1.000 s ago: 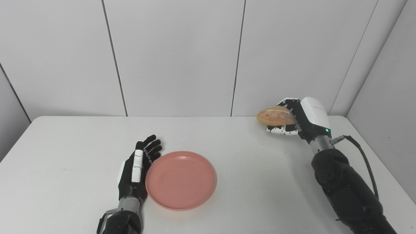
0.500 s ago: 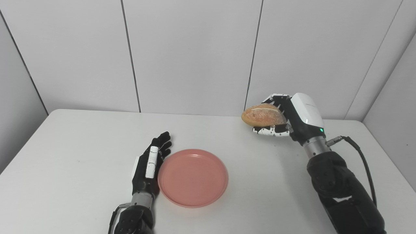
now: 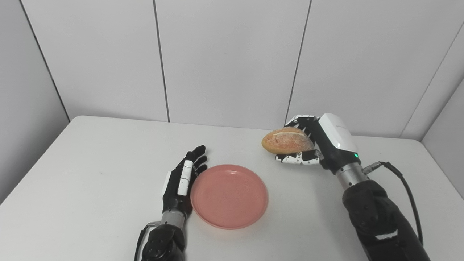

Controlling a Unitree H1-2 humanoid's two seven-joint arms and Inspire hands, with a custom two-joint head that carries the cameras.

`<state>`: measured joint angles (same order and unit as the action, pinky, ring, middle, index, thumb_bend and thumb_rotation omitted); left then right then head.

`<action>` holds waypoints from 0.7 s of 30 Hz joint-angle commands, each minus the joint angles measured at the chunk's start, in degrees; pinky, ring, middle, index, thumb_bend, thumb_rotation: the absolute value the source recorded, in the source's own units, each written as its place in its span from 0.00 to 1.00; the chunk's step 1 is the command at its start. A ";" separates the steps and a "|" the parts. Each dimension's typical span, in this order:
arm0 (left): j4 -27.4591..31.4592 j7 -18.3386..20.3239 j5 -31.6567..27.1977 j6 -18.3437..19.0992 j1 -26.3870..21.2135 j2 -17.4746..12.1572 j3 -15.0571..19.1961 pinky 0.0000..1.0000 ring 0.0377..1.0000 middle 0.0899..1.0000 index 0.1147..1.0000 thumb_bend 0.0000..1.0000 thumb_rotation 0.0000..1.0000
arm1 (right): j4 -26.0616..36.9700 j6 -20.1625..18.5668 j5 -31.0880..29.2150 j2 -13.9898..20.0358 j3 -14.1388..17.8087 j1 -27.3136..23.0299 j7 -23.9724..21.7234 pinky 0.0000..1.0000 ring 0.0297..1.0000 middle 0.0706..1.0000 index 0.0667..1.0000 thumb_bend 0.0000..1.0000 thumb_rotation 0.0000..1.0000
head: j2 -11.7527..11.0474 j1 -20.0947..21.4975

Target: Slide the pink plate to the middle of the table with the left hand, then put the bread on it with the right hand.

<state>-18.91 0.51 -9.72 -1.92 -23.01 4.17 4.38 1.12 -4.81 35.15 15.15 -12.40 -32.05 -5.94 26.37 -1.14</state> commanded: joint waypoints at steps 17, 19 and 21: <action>-3.08 -0.32 -0.36 2.45 0.18 1.38 -0.29 0.82 0.86 0.84 0.75 0.81 0.83 | -3.84 -1.65 3.92 -4.56 -6.60 -7.34 -7.03 0.22 0.27 0.34 0.45 0.50 0.15 | 1.16 -2.23; -3.45 -0.37 -0.33 2.40 -0.01 1.27 -0.20 0.82 0.86 0.84 0.75 0.81 0.83 | -5.33 -1.48 4.41 -4.72 -7.30 -7.98 -7.25 0.22 0.26 0.33 0.45 0.50 0.15 | 1.36 -2.51; -3.91 -0.34 -0.34 2.34 -0.28 1.08 -0.09 0.82 0.85 0.83 0.76 0.82 0.83 | -6.98 -1.05 4.70 -4.97 -7.96 -8.34 -7.10 0.22 0.27 0.34 0.45 0.50 0.15 | 1.52 -2.79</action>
<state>-20.72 0.58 -9.97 -1.86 -24.27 4.83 4.27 -6.04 -6.32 39.43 10.18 -20.47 -37.73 -13.65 27.69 -3.69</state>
